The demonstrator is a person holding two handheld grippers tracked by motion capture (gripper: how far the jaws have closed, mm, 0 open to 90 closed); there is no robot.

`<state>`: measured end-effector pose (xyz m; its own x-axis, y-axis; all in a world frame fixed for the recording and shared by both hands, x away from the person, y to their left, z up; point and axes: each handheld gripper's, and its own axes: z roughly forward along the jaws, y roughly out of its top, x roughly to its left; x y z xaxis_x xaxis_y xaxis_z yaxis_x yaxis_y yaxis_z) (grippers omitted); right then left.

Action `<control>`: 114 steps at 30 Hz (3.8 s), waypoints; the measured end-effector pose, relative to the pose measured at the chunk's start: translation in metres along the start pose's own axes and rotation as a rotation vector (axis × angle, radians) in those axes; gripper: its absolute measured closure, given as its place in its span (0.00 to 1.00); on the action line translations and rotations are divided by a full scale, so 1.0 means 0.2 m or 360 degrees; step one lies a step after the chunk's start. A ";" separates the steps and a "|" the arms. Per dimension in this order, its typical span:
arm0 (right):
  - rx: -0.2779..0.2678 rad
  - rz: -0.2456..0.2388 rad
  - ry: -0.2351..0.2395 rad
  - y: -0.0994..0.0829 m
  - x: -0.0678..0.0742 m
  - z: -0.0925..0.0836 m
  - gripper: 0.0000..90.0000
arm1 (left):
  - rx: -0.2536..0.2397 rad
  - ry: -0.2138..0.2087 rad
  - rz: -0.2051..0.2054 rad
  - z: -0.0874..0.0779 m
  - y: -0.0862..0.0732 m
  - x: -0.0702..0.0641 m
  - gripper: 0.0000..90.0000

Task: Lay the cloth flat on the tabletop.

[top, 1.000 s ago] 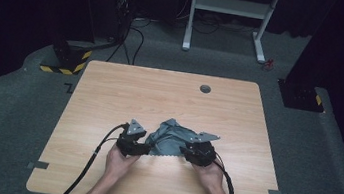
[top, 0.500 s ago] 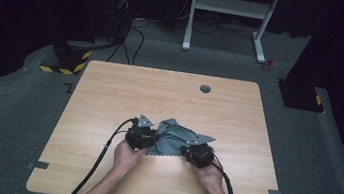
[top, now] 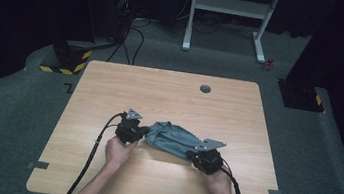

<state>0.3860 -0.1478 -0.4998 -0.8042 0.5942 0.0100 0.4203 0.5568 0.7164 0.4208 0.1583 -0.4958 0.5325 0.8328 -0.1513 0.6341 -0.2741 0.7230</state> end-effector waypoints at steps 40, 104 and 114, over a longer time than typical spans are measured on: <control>0.0160 0.0148 -0.0232 0.22 -0.32 0.20 1.00 | -0.0060 0.0138 0.0187 -0.01 -0.26 -0.19 0.42; 0.0119 0.0185 -0.0370 0.09 -0.32 0.11 0.96 | -0.0095 0.0113 0.0261 -0.03 -0.29 -0.23 0.72; -0.0025 0.0138 -0.0181 -0.03 -0.10 -0.06 0.86 | -0.0094 0.0107 0.0253 -0.03 -0.29 -0.22 0.71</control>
<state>0.3943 -0.1707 -0.4956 -0.7120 0.7022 -0.0058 0.4792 0.4919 0.7270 0.3566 0.1401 -0.5259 0.5834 0.8121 0.0119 0.5099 -0.3777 0.7729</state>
